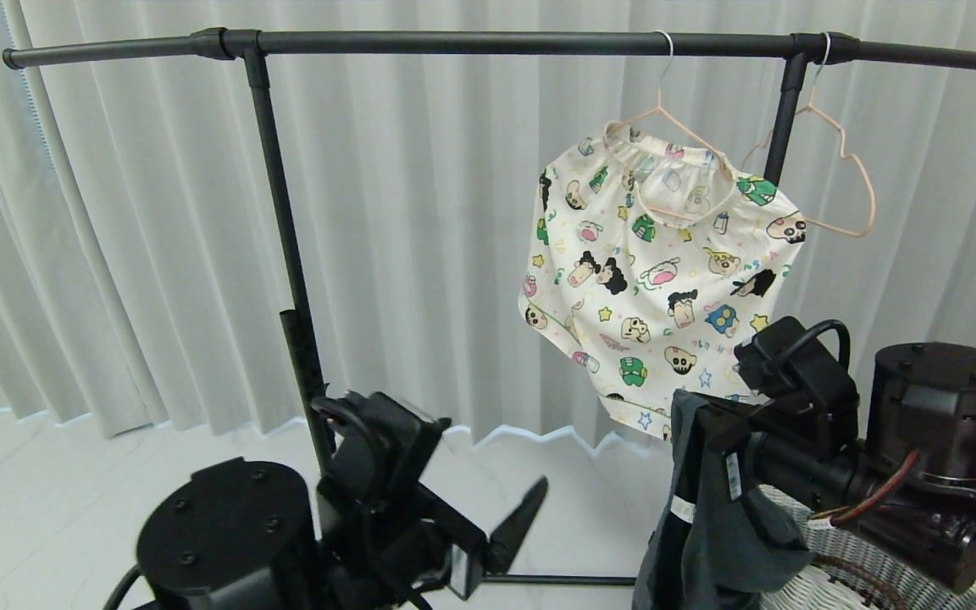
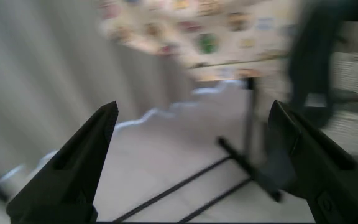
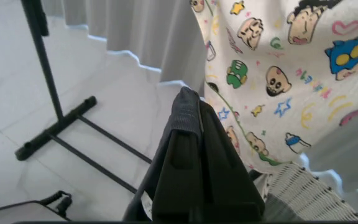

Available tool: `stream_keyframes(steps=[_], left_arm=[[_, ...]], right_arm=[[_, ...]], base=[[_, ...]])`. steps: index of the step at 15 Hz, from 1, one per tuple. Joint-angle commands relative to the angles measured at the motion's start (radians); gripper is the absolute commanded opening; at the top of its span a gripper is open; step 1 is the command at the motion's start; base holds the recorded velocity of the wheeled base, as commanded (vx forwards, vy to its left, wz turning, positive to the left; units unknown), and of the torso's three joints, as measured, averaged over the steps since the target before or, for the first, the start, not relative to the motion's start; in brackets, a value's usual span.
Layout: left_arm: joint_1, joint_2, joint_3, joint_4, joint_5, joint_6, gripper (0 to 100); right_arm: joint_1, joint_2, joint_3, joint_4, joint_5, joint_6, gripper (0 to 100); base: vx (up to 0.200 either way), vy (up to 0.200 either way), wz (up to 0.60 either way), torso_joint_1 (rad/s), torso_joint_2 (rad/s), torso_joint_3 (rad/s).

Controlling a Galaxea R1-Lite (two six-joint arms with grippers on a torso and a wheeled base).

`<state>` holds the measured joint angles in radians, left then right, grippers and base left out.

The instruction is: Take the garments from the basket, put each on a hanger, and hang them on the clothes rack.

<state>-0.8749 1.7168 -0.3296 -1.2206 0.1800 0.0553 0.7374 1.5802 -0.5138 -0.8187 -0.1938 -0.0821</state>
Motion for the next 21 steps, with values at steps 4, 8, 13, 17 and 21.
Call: stream_keyframes(steps=[4, 8, 13, 17, 21], left_arm=[[-0.038, 0.201, -0.077, 0.007, -0.298, -0.003, 100], [-0.041, 0.336, -0.2, 0.007, -0.304, -0.006, 100], [-0.019, 0.486, -0.321, 0.007, -0.301, -0.015, 100], [0.017, 0.57, -0.319, 0.006, -0.303, -0.026, 100], [-0.01, 0.6, -0.315, 0.004, -0.301, -0.026, 100]], right_arm=[[0.085, -0.054, -0.026, 0.061, 0.002, 0.013, 0], [0.134, -0.089, -0.026, 0.101, 0.002, 0.015, 0], [0.155, -0.117, -0.025, 0.102, 0.001, 0.015, 0], [0.155, -0.115, -0.025, 0.101, 0.002, 0.015, 0], [0.155, -0.12, -0.025, 0.101, 0.002, 0.015, 0]], base=[[0.0, 0.0, 0.0, 0.0, 0.0, 0.0], [0.0, 0.0, 0.0, 0.0, 0.0, 0.0], [0.0, 0.0, 0.0, 0.0, 0.0, 0.0], [0.0, 0.0, 0.0, 0.0, 0.0, 0.0], [0.0, 0.0, 0.0, 0.0, 0.0, 0.0]])
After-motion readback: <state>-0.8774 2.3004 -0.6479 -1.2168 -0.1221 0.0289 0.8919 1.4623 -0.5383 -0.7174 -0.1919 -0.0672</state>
